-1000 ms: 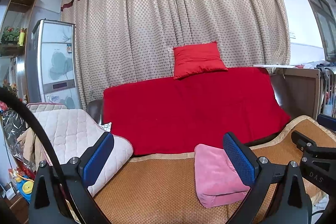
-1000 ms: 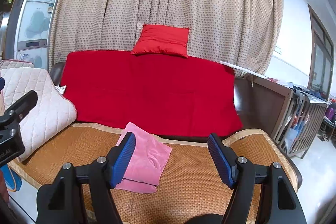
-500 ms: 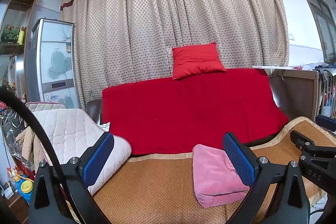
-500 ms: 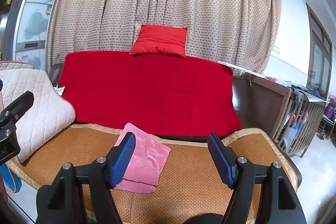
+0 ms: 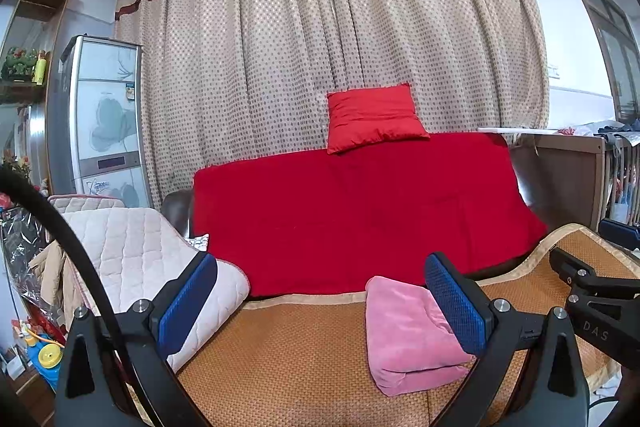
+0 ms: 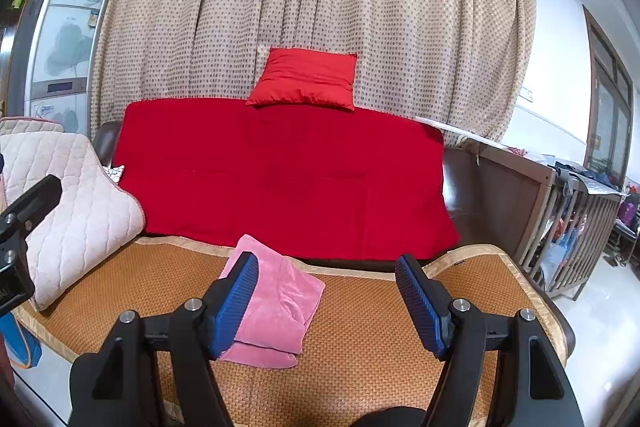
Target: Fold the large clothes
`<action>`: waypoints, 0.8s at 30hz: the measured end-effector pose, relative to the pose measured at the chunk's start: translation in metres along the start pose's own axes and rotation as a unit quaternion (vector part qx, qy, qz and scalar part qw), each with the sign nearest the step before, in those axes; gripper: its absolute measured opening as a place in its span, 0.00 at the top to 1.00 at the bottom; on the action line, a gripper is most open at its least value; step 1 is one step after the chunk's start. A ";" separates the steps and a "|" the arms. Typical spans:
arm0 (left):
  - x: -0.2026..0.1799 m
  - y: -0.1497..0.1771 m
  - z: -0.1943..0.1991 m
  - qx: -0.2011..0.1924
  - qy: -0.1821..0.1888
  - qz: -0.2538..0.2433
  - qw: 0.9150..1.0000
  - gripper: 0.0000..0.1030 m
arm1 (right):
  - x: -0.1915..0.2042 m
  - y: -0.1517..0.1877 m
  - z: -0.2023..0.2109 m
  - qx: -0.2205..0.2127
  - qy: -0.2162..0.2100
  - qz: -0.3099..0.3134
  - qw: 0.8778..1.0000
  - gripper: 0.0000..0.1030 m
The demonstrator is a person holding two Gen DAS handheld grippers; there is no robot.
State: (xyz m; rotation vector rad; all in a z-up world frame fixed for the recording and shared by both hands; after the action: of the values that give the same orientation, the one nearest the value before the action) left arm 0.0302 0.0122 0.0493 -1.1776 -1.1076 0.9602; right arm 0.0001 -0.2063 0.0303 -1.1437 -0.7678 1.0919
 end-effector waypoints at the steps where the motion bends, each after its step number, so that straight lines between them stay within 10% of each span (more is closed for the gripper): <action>1: 0.000 0.000 0.000 0.000 0.000 0.000 1.000 0.00 | 0.000 0.000 0.000 0.000 0.000 -0.001 1.000 0.27; 24: -0.004 -0.005 0.005 -0.004 0.004 -0.009 1.000 0.00 | -0.011 -0.002 0.001 -0.002 0.008 -0.010 1.000 0.27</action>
State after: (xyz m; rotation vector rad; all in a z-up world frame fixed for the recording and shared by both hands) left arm 0.0249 0.0089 0.0537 -1.1749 -1.1137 0.9377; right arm -0.0041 -0.2164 0.0334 -1.1445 -0.7662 1.0639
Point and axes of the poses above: each gripper's, at about its wrist camera, not at the fingertips, and z roughly against the way its jaws point, x to its left, y to its underside, the point moved 2 cm from there along -z, roughly the way its jaws point, and after that the axes turned 7 degrees about -x, right-handed, at the moved point
